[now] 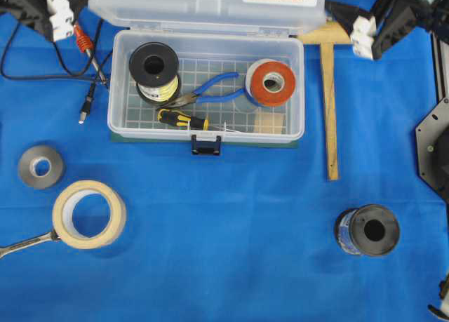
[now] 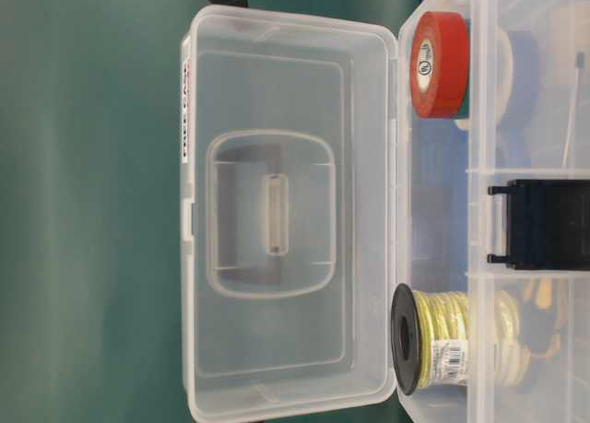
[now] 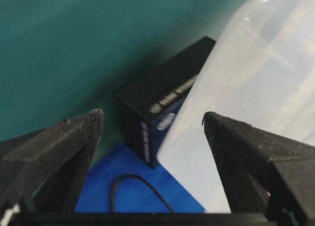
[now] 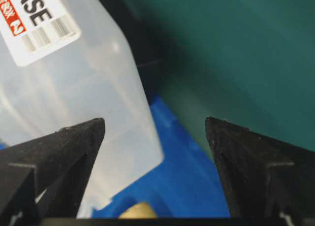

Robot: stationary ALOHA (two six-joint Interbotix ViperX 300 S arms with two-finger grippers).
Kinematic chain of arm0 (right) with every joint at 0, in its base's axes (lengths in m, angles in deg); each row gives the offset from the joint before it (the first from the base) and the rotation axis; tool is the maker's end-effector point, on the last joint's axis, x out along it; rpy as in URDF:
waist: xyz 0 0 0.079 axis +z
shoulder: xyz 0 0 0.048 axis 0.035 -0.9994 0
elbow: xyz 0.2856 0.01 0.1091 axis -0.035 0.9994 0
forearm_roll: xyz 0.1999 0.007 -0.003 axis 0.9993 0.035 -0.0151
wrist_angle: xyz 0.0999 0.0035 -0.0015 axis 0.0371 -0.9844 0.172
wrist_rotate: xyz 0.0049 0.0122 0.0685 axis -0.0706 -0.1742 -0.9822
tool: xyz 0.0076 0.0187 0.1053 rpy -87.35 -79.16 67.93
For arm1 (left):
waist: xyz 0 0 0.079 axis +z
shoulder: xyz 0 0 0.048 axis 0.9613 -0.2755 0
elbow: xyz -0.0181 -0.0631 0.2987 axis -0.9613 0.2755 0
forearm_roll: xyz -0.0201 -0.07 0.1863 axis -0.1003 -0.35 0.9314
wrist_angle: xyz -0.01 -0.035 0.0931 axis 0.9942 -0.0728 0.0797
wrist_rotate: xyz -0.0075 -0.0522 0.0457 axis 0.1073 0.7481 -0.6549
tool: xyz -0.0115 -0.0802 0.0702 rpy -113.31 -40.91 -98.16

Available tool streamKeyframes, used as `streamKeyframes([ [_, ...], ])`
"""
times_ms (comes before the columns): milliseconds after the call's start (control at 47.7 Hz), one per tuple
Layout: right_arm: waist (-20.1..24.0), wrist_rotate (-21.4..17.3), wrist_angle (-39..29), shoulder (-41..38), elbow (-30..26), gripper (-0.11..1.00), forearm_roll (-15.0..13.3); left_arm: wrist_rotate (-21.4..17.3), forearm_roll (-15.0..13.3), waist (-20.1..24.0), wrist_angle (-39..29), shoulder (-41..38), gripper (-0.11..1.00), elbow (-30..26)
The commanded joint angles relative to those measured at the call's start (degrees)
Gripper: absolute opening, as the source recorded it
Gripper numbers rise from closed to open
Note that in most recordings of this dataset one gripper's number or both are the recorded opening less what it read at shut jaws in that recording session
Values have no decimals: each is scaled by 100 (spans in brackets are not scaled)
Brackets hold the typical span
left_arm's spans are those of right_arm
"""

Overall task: Open the tool box with both arms.
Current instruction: 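Grip the lid edges with both grippers and lift the lid upward and back, then release the opened lid and raise both grippers away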

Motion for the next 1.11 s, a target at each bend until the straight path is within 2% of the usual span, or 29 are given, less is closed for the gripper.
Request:
streamKeyframes([
  [0, -44, 35, 44, -202, -211, 85, -9, 18, 26, -35, 70, -167, 84, -325],
  [189, -334, 44, 53, -519, -387, 85, -114, 26, 26, 123, 26, -396, 84, -510],
  [608, -809, 44, 9, -1125, -765, 85, -149, 26, 26, 536, -141, -896, 84, -835],
  [859, -1011, 44, -193, -1011, -668, 85, -149, 26, 26, 694, -316, -791, 84, -729],
  [1089, -1222, 44, -369, -571, -378, 85, -149, 26, 26, 940, -378, -492, 84, -422],
])
